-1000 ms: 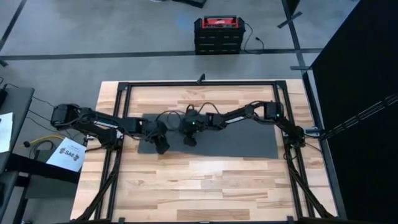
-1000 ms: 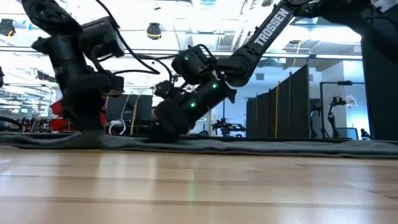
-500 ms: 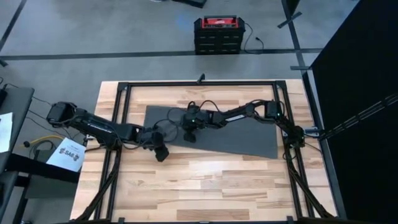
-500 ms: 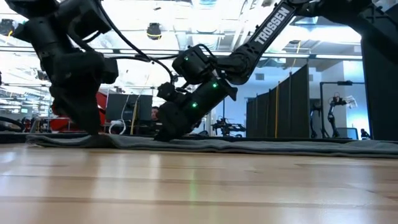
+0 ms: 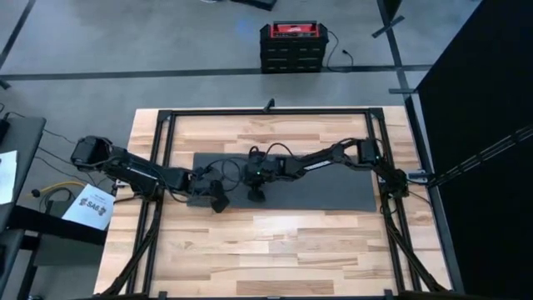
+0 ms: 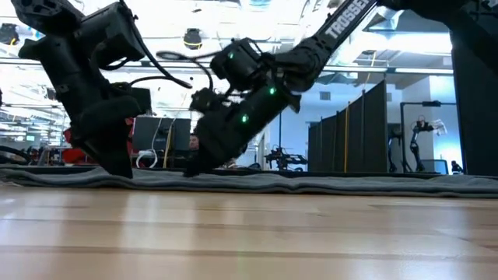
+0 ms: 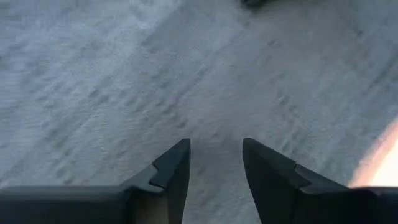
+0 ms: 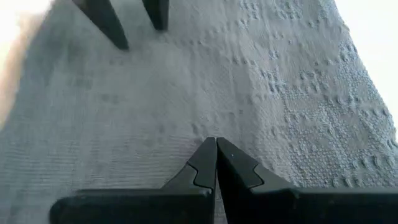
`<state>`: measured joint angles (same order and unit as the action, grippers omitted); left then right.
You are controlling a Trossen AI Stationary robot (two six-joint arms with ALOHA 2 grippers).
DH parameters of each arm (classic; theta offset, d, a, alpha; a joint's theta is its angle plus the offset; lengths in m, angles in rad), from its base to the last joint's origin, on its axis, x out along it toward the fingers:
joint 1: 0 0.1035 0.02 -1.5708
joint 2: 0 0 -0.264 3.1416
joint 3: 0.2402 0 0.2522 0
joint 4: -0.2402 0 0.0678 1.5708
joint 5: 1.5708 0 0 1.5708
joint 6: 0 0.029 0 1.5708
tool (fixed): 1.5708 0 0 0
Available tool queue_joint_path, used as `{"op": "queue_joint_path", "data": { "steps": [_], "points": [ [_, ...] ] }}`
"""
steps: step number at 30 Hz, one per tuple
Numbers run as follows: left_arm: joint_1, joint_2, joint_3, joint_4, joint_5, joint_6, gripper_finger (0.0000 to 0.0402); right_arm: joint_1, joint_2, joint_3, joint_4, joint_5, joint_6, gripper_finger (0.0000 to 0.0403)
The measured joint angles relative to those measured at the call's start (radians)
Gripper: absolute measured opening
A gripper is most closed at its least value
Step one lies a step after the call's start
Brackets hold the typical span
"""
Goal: Roll towel
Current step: Fold the gray towel
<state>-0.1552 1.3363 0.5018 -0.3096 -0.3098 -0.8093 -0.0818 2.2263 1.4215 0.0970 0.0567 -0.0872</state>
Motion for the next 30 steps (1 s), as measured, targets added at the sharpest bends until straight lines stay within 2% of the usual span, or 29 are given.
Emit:
{"op": "queue_joint_path", "data": {
  "steps": [7,13,18,22,30],
  "points": [
    [-0.042,0.007,0.0,0.013,0.017,-0.032,0.0133,-0.006,-0.061,0.002,-0.034,0.0,-0.027,0.0],
    [-0.052,0.032,0.0,-0.017,-0.084,-0.037,0.0133,-0.002,-0.059,-0.037,-0.057,-0.021,0.003,0.0],
    [-0.052,0.111,0.005,-0.005,-0.154,-0.053,0.0133,-0.02,-0.06,-0.089,-0.095,0.023,0.065,0.0],
    [-0.065,0.173,0.008,0.019,-0.219,-0.063,0.0133,-0.019,-0.077,-0.13,-0.109,0.016,0.087,0.0],
    [-0.086,0.178,0.008,0.01,-0.241,-0.032,0.0133,0.067,-0.132,-0.139,-0.289,0.0,0.055,0.0]
  ]
}}
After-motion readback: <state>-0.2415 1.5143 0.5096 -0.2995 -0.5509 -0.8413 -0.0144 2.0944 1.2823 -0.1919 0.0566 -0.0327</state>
